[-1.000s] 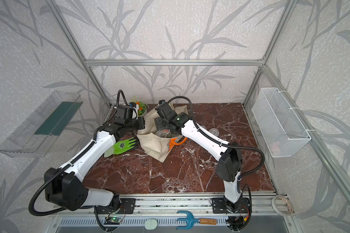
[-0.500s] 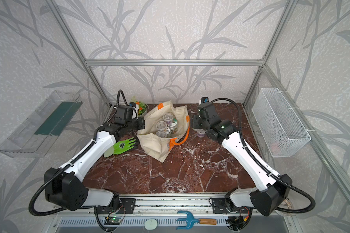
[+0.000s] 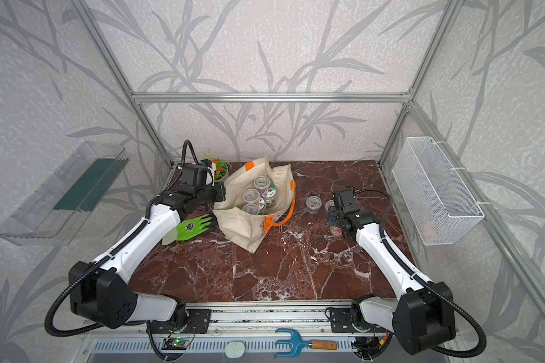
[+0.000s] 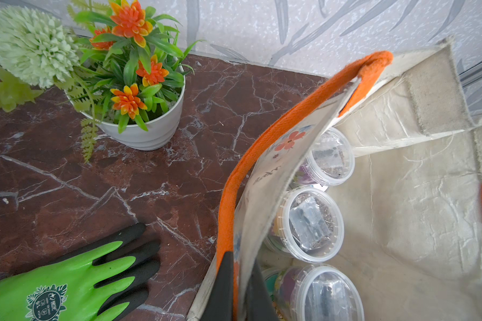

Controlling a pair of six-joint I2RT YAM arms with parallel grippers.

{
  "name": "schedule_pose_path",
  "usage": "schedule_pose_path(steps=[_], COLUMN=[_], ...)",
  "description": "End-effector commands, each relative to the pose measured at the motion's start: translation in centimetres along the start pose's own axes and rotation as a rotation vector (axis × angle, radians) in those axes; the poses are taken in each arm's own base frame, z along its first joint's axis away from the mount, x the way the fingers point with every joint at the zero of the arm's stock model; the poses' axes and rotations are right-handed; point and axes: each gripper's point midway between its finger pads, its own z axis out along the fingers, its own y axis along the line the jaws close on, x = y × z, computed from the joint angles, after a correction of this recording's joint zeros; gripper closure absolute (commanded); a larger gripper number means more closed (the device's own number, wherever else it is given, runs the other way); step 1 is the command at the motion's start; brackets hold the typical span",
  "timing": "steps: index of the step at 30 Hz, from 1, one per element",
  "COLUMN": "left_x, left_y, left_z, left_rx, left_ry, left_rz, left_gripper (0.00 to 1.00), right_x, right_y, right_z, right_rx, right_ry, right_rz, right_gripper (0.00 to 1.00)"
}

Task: Take out the seed jars from the canvas bag
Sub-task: Place the seed jar at the center of the board.

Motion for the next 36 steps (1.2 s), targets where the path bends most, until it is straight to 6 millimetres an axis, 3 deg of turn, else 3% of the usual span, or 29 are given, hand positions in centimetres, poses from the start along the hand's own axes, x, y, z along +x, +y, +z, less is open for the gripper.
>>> schedule_pose_path(steps=[1, 9, 19, 29, 36], left_x=[-0.8, -0.8, -0.9, -1.0, -0.9], left_y=[0.1, 0.1, 0.3, 0.2, 0.2], left_z=[-1.5, -1.5, -1.7, -1.6, -1.5], left_rx=[-0.007, -0.009, -0.021, -0.018, -0.018], left_ry=[-0.043, -0.045, -0.051, -0.049, -0.046], left_rz=[0.002, 0.002, 0.004, 0.003, 0.001], left_gripper=[1.0, 1.0, 1.0, 1.0, 1.0], right_x=[-1.8, -2.1, -1.9, -1.9, -1.2], right_y=[-1.2, -3.8, -5.2, -5.8, -5.8], right_z=[1.5, 5.1, 8.2, 9.1, 9.4], right_rx=[0.046, 0.179, 0.229, 0.26, 0.262], right_ry=[-0.081, -0.136, -0.15, -0.108, -0.071], right_rz=[0.079, 0.148, 0.214, 0.268, 0.276], right_gripper=[0.37, 0.37, 0.37, 0.36, 0.25])
